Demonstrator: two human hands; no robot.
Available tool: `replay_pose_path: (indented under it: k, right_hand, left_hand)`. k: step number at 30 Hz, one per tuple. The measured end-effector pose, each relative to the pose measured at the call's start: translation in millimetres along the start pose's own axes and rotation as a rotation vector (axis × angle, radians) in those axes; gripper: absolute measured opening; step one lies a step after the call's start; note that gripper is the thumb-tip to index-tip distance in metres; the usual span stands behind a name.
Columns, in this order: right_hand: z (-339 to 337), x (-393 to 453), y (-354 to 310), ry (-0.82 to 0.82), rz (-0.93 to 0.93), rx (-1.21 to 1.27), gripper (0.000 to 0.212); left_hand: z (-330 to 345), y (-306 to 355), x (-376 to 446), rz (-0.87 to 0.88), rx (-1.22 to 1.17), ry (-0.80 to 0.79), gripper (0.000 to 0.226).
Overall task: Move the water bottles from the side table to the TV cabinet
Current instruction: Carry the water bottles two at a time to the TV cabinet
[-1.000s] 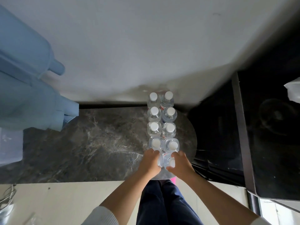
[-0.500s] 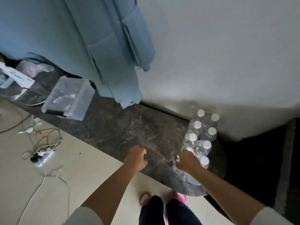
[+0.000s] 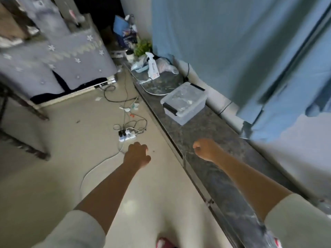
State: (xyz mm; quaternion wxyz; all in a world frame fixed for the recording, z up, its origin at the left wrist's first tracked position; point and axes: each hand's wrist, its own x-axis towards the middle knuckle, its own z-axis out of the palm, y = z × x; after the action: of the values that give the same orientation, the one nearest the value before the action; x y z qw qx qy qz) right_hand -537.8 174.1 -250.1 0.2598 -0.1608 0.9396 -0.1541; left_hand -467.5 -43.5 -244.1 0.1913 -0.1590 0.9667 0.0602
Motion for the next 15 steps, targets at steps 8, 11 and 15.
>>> replay_pose_path:
  k: [8,11,15]
  right_hand:
    - [-9,62,-239,0.065,-0.4,-0.116,0.018]
    - [-10,83,-315,0.1,-0.498,-0.15,0.038]
    - [-7,112,-401,0.108,-0.639,-0.187,0.044]
  left_hand:
    - [-82,-196,-15,-0.267,-0.063,0.187,0.039]
    - [-102,-259,-20,-0.357,-0.063,0.233,0.039]
    - [-122,-329,-29,-0.464,-0.062,0.267,0.04]
